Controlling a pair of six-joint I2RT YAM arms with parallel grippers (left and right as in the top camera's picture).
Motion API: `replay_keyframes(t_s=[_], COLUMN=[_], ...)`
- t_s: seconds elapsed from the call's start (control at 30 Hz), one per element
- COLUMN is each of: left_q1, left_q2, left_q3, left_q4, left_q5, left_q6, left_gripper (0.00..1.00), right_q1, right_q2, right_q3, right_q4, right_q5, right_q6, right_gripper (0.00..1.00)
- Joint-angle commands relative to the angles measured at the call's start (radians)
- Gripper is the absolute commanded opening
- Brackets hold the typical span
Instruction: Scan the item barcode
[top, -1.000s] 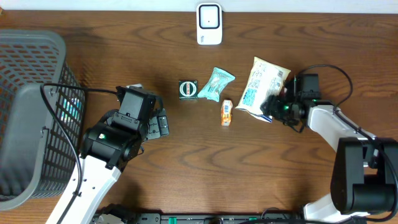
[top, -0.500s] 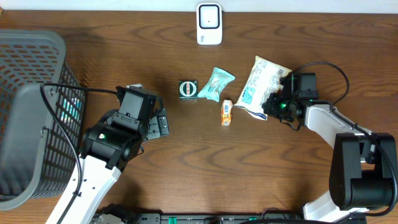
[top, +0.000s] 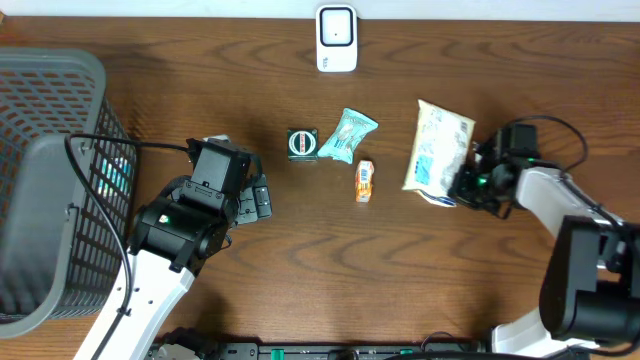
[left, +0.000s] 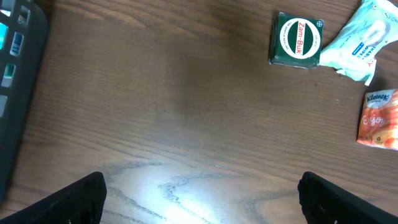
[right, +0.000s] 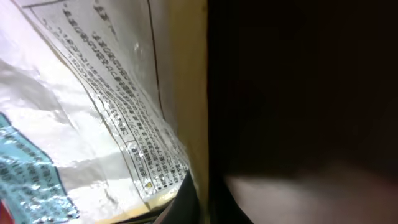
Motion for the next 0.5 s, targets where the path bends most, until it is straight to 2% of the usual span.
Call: replay_keyframes(t_s=[0.0, 0.13, 0.23, 0.3, 0.37, 0.47], left_q1=[0.003, 0.003, 0.003, 0.003, 0.003, 0.003], left_q2=[0.004, 0.004, 0.004, 0.004, 0.004, 0.004], left_q3=[0.004, 0.004, 0.004, 0.004, 0.004, 0.004], left_q4=[-0.002, -0.002, -0.002, -0.002, -0.002, -0.002], left_q5=[-0.017, -0.017, -0.016, -0.016, -0.016, -0.016], left_q6=[0.002, 0.002, 0.002, 0.002, 0.002, 0.002], left_gripper=[0.98, 0.98, 0.98, 0.98, 0.98, 0.98], right_q1=[-0.02, -0.012, -0.013, -0.013, -0.013, -0.013], right_q2=[-0.056, -0.089, -0.106, -0.109, -0.109, -0.11], right_q3=[0.044, 0.08, 0.097, 0.101, 0.104, 0.119], right_q4=[-0.05, -0.108, -0.14, -0.149, -0.153, -0.163], right_q5=[0.045, 0.181, 0.285, 0.288, 0.261, 0.206], right_q6=[-0.146, -0.162, -0.111, -0.073, -0.053, -0.053], right_gripper=[0.01, 0.01, 0.01, 0.04, 0.13, 0.13])
